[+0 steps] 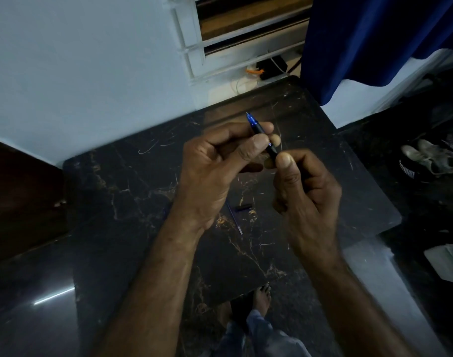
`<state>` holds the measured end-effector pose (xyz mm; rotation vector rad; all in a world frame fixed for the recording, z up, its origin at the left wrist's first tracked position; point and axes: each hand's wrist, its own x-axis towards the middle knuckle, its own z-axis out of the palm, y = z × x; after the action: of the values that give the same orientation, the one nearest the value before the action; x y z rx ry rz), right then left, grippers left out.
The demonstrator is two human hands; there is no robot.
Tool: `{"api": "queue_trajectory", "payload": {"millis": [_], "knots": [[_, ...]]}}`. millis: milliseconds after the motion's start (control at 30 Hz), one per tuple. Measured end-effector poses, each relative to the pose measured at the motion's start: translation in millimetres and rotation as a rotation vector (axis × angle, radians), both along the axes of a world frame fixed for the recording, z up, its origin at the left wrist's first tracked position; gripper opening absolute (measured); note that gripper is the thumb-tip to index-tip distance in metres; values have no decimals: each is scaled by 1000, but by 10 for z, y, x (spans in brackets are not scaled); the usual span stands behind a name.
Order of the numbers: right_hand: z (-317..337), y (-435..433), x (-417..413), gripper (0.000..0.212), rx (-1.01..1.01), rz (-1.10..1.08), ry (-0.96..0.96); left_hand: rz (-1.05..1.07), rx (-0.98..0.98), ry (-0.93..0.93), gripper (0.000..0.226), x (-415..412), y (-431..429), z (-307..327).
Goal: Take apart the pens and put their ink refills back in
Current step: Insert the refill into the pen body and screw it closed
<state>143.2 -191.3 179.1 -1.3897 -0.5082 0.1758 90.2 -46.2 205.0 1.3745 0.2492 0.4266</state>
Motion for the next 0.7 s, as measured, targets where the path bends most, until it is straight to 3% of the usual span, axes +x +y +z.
{"api": "queue_trajectory", "payload": {"millis": [433,700], "knots": [[-60,-86,-9,4,71,85,63,-35,137,-47,17,1,50,27],[-67,-203,71,31,-134,181,15,-18,108,-60,14,-37,68,8]]}}
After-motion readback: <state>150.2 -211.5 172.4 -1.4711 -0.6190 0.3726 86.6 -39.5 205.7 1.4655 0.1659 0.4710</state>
